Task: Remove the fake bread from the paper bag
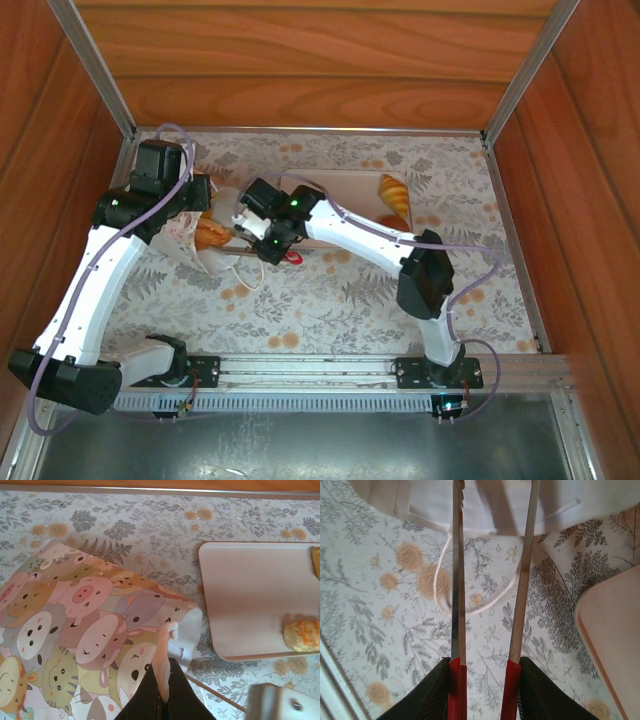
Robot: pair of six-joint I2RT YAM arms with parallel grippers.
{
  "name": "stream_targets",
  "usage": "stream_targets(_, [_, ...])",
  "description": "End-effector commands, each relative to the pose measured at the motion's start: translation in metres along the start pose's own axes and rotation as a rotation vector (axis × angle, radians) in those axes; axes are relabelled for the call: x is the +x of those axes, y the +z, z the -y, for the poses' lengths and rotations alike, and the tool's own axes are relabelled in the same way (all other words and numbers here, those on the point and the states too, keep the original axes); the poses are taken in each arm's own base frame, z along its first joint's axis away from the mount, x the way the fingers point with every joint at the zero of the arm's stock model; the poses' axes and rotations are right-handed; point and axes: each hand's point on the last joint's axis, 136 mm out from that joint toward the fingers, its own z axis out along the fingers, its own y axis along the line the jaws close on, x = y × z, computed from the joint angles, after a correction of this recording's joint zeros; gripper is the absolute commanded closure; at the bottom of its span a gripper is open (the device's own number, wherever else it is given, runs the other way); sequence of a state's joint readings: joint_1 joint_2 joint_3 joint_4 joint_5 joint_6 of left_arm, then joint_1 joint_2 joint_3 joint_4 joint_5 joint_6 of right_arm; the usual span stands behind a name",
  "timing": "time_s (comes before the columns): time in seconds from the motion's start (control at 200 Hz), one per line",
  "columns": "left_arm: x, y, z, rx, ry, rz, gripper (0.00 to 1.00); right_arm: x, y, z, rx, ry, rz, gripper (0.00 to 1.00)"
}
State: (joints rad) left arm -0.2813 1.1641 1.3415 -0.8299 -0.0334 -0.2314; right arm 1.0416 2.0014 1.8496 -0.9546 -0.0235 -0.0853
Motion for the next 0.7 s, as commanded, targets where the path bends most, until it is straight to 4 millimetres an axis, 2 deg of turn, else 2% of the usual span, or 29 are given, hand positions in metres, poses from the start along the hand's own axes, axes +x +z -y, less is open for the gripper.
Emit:
stream_targets(0.0, [-0.006, -0.009, -0.006, -0.025, 0.005, 0.031, 1.0, 0.0, -0.018, -0.014, -0.049, 0.054, 0.039, 0.64])
stream_targets(0.18, [-0.004, -0.007, -0.006, -0.024, 0.004, 0.025, 1.0, 0.013, -0.023, -0.014, -0.074, 0.153, 0.028, 0.66])
stream_targets(0.4, [-0.003, -0.006, -0.005, -0.018, 0.004, 0.021, 1.0, 0.01, -0.033, -0.026, -0.187, 0.216, 0.097, 0.72])
stream_targets(0.585, [-0.003, -0.006, -0.005, -0.016, 0.001, 0.02, 1.0, 0.01, -0.056, -0.029, -0.242, 0.251, 0.158, 0.76])
stream_targets(0.695, [-0.004, -0.006, -0.005, -0.017, 0.0, 0.021, 1.0, 0.018, -0.067, -0.033, -0.284, 0.27, 0.192, 0.77])
